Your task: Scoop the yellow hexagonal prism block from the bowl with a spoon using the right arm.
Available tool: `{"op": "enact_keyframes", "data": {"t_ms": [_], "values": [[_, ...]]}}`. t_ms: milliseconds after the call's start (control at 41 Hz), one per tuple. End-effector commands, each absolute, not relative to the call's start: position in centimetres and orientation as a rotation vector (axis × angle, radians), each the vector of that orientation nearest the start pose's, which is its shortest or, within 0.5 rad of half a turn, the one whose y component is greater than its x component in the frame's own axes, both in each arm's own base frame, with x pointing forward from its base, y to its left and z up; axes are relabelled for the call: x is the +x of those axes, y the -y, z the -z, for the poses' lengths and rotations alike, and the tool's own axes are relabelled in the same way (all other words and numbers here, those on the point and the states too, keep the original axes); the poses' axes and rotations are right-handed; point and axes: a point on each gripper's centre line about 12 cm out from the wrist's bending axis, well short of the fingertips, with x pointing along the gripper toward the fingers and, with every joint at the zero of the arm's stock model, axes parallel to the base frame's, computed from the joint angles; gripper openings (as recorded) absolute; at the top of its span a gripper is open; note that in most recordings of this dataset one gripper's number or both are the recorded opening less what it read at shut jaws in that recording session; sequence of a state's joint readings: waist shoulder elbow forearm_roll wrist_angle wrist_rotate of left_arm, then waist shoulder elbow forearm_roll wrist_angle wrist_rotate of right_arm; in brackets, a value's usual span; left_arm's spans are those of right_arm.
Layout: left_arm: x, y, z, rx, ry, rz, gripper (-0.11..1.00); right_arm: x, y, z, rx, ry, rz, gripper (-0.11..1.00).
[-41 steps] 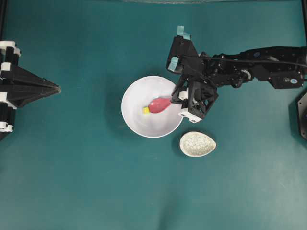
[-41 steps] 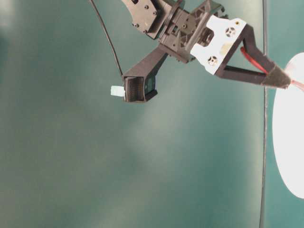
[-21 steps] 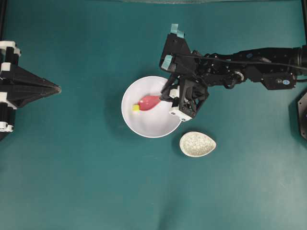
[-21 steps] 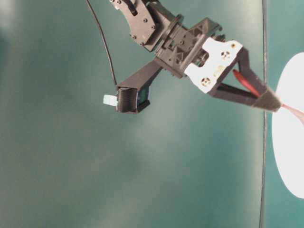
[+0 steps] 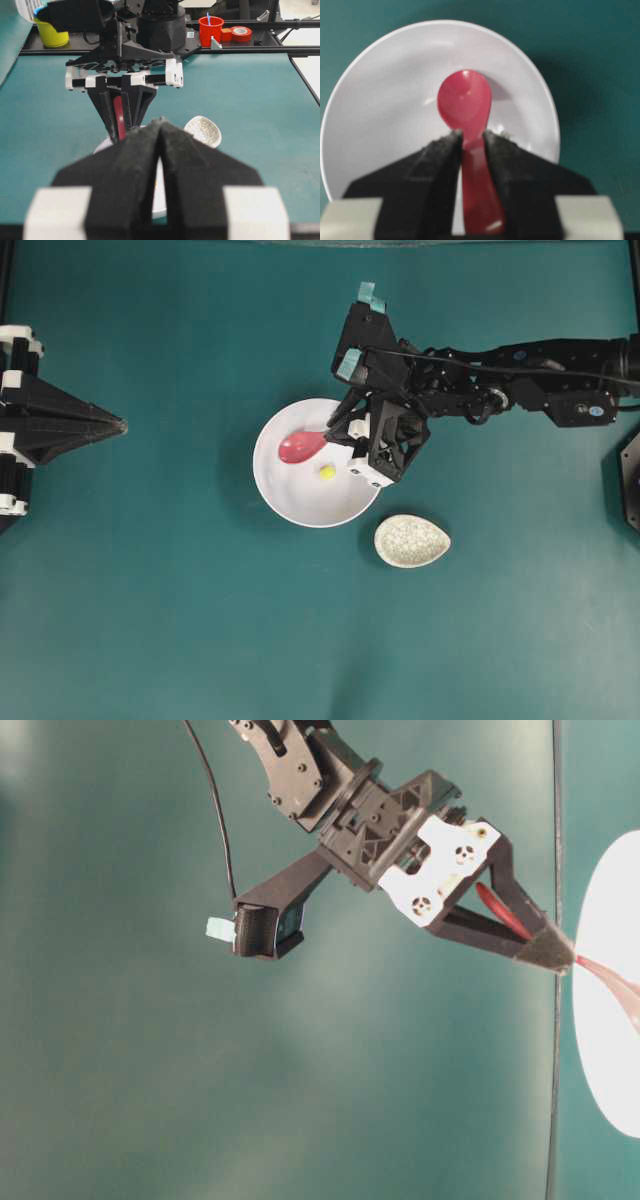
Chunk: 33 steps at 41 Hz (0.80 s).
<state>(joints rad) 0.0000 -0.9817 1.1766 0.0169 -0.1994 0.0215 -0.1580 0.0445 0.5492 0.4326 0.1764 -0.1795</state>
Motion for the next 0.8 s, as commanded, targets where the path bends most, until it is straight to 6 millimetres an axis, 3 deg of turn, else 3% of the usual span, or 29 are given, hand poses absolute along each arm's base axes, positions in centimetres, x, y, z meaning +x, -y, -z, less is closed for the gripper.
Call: {"op": "enact_keyframes", "data": {"t_ms": [0, 415, 780], "values": [[19.8, 0.1, -29.3, 0.041, 0.025, 0.005, -0.01, 40.8, 5.6, -20.2, 0.313, -0.661, 0.166, 0.22], [19.8, 0.1, -29.2, 0.041, 0.023, 0.005, -0.01, 38.2, 4.8, -24.6, 0.325, -0.611, 0.132, 0.22], [19.8, 0.0, -29.3, 0.041, 0.025, 0.003, -0.01, 36.6, 4.0, -23.9, 0.455, -0.729, 0.131, 0.20]]}}
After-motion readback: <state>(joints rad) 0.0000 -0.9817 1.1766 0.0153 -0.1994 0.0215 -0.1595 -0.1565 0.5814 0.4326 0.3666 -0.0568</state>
